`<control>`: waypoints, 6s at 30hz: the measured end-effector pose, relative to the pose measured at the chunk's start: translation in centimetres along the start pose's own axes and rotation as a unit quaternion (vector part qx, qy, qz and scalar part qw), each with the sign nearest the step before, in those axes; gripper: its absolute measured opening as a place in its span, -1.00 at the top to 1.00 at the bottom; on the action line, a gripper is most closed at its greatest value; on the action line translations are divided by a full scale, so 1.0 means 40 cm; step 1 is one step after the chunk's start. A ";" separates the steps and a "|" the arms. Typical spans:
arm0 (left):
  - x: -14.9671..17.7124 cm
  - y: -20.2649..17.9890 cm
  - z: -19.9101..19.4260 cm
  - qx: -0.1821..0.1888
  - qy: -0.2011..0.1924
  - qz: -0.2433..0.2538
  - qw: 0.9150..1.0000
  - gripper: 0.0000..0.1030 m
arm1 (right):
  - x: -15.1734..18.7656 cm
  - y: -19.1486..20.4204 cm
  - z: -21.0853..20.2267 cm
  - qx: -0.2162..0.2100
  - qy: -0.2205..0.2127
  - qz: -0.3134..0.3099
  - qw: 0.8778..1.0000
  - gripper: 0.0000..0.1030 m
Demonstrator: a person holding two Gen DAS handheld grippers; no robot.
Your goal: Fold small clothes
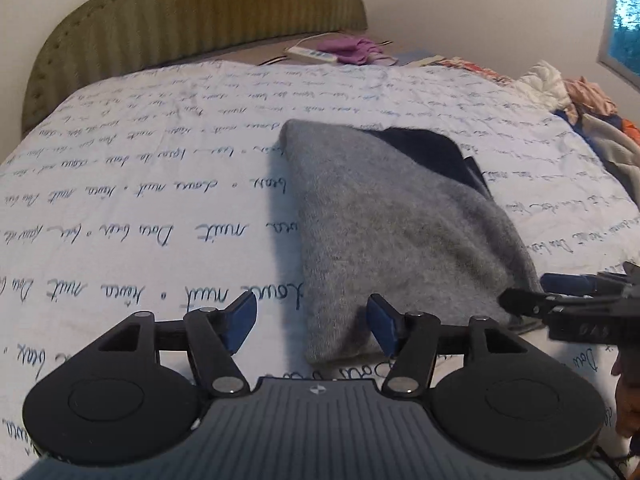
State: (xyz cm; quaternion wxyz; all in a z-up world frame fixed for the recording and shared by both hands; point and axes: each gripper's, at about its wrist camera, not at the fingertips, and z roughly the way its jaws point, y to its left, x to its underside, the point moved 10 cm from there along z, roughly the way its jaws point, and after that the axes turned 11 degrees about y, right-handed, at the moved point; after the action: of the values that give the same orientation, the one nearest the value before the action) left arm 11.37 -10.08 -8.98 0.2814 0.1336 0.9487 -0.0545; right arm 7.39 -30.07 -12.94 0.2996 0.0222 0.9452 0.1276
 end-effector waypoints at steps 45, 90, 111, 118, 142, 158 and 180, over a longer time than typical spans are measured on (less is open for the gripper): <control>0.123 0.024 -0.045 -0.063 0.011 -0.038 0.997 -0.60 | 0.112 0.117 -0.090 0.060 -0.001 -0.011 0.998 -0.87; 0.181 0.017 -0.034 -0.081 0.035 -0.033 0.996 -0.61 | 0.152 0.134 -0.109 0.073 0.004 -0.043 0.996 -0.87; 0.198 0.009 -0.043 -0.084 0.037 -0.030 0.995 -0.69 | 0.162 0.133 -0.126 0.071 -0.002 -0.040 0.997 -0.87; 0.200 0.009 -0.045 -0.085 0.037 -0.029 0.995 -0.71 | 0.164 0.134 -0.129 0.071 -0.003 -0.039 0.997 -0.87; 0.207 0.007 -0.052 -0.086 0.039 -0.026 0.995 -0.73 | 0.163 0.137 -0.136 0.071 -0.005 -0.038 0.997 -0.88; 0.207 0.010 -0.050 -0.080 0.044 -0.028 0.995 -0.74 | 0.163 0.146 -0.138 0.070 -0.005 -0.042 0.997 -0.88; 0.212 0.016 -0.045 -0.076 0.046 -0.033 0.995 -0.76 | 0.162 0.141 -0.132 0.064 0.001 -0.046 0.997 -0.88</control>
State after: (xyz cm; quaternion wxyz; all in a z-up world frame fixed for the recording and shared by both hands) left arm 3.80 -7.25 -12.14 0.2452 0.0829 0.9658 0.0151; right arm -1.12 -25.03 -10.98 0.3023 -0.0019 0.9518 0.0526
